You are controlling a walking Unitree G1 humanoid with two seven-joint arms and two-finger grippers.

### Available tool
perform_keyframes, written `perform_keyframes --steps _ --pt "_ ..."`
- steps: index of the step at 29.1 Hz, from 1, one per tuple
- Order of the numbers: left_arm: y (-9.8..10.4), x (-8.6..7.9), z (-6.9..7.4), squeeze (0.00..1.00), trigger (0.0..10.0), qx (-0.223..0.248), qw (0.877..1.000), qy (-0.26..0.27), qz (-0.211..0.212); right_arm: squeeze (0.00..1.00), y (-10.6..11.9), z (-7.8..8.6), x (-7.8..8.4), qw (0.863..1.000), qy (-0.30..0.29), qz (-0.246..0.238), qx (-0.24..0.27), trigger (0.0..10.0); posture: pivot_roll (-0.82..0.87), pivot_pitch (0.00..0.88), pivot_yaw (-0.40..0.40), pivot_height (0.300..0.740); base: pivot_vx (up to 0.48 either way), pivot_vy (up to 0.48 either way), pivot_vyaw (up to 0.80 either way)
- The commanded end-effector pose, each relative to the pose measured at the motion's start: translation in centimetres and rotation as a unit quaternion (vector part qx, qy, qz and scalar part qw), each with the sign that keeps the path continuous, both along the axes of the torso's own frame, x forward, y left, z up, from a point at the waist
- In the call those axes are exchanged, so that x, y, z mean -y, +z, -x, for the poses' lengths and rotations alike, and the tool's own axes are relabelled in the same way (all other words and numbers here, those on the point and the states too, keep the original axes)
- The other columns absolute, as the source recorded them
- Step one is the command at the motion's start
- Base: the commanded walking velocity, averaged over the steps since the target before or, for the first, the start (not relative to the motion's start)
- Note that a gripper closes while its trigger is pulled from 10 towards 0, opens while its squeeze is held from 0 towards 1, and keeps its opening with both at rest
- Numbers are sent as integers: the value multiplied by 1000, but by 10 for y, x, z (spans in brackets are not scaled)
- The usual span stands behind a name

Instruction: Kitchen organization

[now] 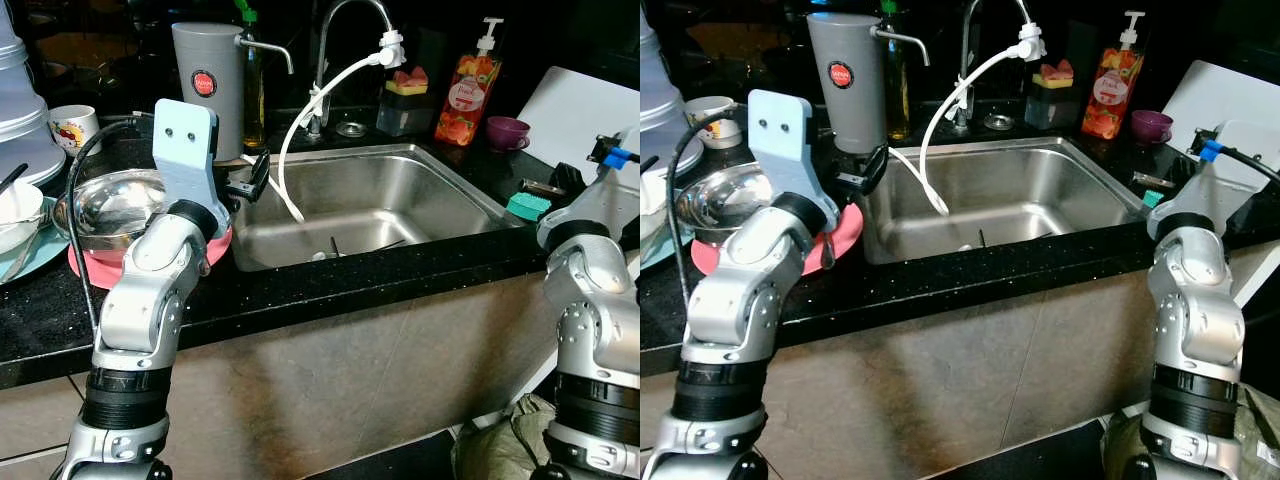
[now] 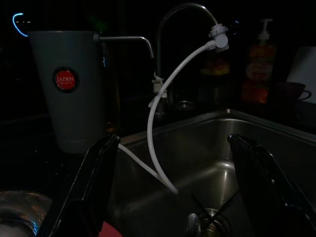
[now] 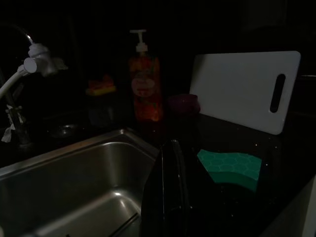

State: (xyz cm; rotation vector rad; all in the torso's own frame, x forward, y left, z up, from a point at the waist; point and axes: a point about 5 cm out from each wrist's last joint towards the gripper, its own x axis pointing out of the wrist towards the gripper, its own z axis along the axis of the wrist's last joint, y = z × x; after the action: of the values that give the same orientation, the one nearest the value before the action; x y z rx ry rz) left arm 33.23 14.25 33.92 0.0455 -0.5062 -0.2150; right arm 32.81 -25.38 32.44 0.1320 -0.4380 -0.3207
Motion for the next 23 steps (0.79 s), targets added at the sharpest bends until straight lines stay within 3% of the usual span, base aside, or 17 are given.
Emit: perform_keyframes --steps 1,23 --pt "-3 4 0 0 10000 -1 1000 -5 -3 0 -2 2 4 1000 -3 -4 3 10000 35 152 -46 740 0 0 0" --pt "-3 3 -2 0 10000 -3 1000 -3 -5 0 -4 2 8 1000 -14 -16 -4 10000 36 156 -45 740 0 0 764"
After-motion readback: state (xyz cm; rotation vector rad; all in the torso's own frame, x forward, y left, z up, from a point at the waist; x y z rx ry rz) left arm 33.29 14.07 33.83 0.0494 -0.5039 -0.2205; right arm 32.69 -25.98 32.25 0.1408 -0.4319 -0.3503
